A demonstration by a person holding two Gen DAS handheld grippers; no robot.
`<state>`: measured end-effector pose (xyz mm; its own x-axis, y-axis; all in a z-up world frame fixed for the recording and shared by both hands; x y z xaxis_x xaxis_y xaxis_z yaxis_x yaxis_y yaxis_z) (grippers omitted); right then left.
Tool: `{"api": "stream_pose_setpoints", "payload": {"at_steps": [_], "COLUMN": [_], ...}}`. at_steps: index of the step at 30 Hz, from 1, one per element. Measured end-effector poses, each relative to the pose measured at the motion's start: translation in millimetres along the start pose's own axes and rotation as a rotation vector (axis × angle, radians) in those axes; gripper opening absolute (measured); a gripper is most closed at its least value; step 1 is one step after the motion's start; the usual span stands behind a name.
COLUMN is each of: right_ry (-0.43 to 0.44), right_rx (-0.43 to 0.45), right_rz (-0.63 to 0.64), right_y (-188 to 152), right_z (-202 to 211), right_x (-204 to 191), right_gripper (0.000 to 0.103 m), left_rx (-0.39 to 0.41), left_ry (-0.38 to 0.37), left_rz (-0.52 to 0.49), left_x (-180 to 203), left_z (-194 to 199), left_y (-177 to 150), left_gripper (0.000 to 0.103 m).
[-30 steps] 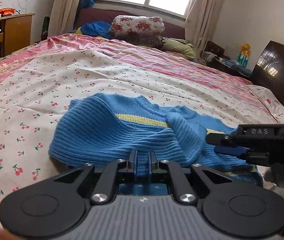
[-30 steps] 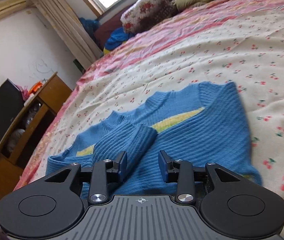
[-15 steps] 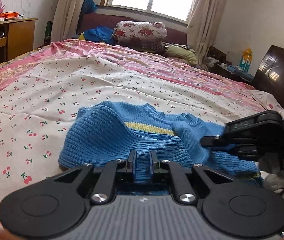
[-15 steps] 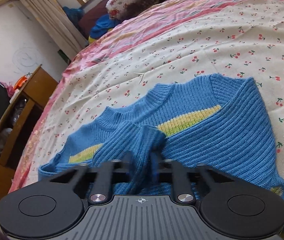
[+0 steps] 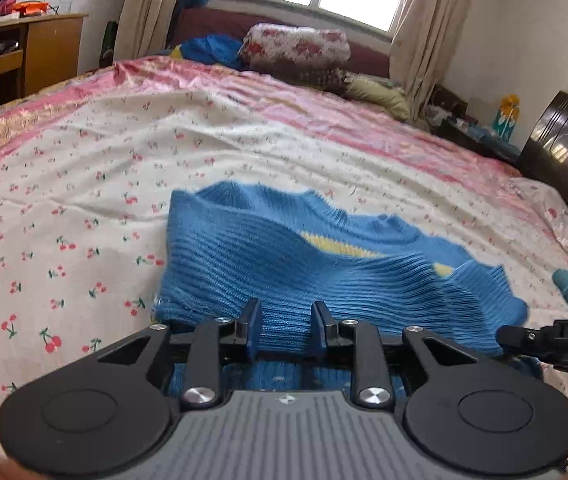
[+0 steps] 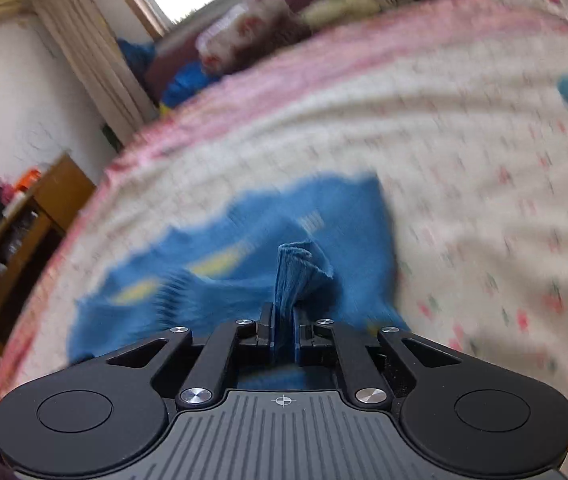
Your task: Fold small clothes
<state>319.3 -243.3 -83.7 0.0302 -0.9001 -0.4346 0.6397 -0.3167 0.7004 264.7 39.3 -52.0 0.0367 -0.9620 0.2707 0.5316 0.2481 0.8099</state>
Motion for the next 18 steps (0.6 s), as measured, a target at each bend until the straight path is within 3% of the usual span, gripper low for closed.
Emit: {"api": "stream_pose_setpoints", "payload": {"at_steps": [5, 12, 18], "right_ry": [-0.001, -0.042, -0.067], "right_rx": [0.027, 0.122, 0.045], "right_rz": [-0.012, 0.097, 0.220], "right_y": [8.3, 35.6, 37.2], "right_z": [5.4, 17.7, -25.8], "right_x": [0.9, -4.9, -15.1], "right_gripper": [0.017, 0.027, 0.032], "left_rx": [0.007, 0.013, 0.025], "left_ry": [0.014, 0.048, 0.070], "left_rz": [0.001, 0.063, 0.037], "left_x": [-3.2, -19.5, -19.4], "left_z": [-0.5, -0.9, -3.1], "left_y": [0.9, 6.0, 7.8], "left_gripper": [0.034, 0.034, 0.034]}}
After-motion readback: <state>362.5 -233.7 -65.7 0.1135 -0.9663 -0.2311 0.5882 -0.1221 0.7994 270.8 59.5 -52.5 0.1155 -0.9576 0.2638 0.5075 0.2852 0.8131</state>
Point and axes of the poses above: each gripper's, at about its wrist camera, not at the fingertips, and z roughly against the way its jaws point, x to its right, y to its top, the point moved 9 cm from there along -z, roughly the way its jaws point, and after that the axes turned 6 degrees about x, right-handed, at the moved point
